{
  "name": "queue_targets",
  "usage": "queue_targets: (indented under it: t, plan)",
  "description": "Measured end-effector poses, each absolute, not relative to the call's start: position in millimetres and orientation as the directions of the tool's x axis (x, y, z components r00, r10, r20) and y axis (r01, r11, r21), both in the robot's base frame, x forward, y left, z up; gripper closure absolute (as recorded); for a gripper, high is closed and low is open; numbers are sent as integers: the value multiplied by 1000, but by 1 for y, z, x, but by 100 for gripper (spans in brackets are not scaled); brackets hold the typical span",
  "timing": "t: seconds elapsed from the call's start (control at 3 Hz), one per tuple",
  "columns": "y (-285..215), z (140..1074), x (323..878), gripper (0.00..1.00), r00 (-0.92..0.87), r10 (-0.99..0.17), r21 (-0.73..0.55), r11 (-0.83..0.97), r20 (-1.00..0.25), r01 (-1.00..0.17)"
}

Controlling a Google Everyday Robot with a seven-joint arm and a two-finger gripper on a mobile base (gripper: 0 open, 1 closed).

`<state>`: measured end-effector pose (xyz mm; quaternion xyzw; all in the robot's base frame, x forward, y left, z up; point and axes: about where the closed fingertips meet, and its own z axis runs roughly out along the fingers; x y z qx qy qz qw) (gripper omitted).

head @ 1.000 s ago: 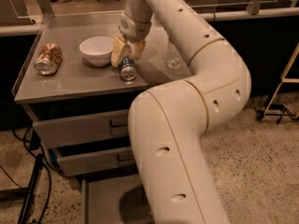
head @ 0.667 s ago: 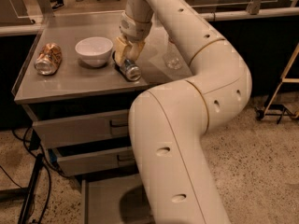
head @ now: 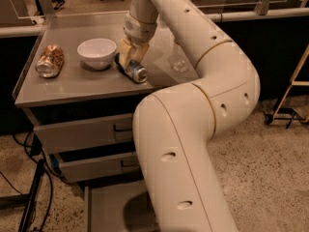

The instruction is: Place redbull can into bottom drawer

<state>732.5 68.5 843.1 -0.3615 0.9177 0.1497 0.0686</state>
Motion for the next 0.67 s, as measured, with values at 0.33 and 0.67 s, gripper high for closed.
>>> queue_targets:
  t: [0.33,0.67]
  plan:
    - [68,843,733,100,-729,-643,225,694,-234,-684]
    - [65,848,738,100,-740,-613,241,701,-276,-671]
